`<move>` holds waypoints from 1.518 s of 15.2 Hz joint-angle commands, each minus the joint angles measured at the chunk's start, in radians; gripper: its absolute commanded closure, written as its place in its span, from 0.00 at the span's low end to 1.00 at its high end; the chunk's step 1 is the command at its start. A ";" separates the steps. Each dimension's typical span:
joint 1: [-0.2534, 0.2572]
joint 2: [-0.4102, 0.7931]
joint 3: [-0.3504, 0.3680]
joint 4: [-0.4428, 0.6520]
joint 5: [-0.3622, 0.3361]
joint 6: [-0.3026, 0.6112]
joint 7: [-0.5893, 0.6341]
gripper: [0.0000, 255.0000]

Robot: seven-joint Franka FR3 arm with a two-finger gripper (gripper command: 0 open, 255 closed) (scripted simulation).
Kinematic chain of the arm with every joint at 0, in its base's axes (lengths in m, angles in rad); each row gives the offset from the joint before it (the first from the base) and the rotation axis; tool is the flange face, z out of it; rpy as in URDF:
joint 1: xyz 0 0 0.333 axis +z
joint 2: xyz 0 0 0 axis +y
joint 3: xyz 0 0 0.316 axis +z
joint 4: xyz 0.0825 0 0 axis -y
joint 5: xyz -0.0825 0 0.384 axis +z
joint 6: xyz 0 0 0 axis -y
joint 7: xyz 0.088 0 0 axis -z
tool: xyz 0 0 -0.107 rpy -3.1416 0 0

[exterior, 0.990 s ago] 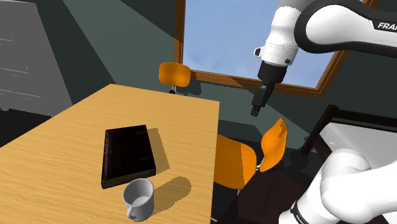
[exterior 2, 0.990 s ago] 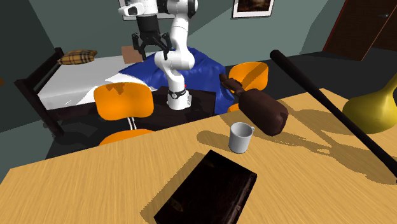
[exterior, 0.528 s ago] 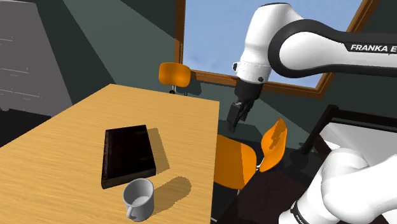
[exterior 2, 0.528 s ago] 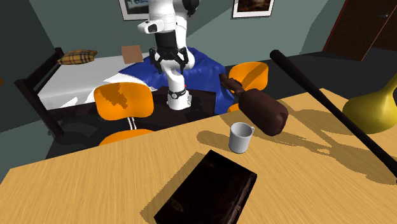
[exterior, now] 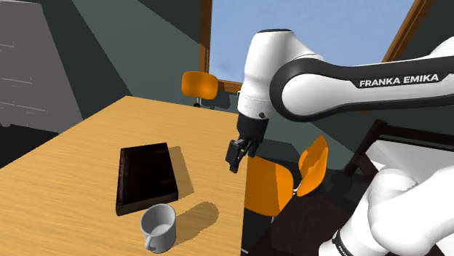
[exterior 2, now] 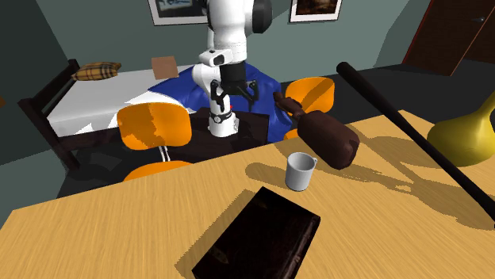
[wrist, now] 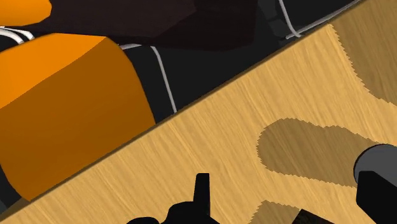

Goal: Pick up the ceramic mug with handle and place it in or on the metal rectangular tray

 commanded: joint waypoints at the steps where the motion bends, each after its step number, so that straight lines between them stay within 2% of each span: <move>1: 0.002 0.065 0.042 0.024 0.004 0.049 0.047 0.00; 7: 0.002 0.263 0.158 0.112 -0.031 0.174 0.193 0.00; 13: 0.012 0.500 0.250 0.245 -0.154 0.269 0.374 0.00; 16: 0.038 0.629 0.270 0.330 -0.243 0.296 0.474 0.00; 23: 0.053 0.685 0.263 0.304 -0.284 0.369 0.504 0.00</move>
